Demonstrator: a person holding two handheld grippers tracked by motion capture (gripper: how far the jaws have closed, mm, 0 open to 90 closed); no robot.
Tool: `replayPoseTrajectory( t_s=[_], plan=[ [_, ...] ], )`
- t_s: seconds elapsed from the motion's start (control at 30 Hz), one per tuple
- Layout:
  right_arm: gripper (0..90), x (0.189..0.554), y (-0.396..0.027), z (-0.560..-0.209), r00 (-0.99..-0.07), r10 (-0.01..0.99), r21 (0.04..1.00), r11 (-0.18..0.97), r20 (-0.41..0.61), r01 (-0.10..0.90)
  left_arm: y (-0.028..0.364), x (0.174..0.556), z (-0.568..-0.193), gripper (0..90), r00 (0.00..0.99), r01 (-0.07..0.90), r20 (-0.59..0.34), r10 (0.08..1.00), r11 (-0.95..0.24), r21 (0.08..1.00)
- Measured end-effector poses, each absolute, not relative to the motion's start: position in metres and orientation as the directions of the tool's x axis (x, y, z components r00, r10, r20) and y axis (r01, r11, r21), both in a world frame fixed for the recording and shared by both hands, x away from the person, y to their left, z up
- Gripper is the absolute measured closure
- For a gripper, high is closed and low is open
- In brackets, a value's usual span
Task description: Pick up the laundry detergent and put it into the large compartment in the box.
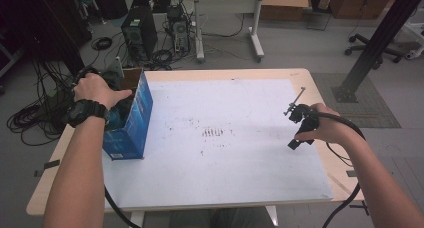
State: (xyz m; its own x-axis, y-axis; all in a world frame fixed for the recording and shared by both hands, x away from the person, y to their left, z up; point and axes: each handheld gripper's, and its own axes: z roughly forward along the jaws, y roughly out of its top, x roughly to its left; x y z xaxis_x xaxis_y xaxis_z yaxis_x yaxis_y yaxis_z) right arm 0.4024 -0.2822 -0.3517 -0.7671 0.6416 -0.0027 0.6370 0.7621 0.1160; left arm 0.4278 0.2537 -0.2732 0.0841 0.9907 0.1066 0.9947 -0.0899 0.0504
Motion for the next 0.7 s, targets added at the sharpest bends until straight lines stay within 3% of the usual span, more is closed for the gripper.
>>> replayPoseTrajectory(
  t_s=[0.7],
  plan=[
    [14.5, 0.4032, -0.2799, -0.3541, -0.768, 0.640, 0.109, 0.764, 0.000, 0.636, 0.2548, 0.4280, -0.2774, 37.5, 0.091, 0.994, 0.103, 0.990, -0.097, 0.048]
  ],
)
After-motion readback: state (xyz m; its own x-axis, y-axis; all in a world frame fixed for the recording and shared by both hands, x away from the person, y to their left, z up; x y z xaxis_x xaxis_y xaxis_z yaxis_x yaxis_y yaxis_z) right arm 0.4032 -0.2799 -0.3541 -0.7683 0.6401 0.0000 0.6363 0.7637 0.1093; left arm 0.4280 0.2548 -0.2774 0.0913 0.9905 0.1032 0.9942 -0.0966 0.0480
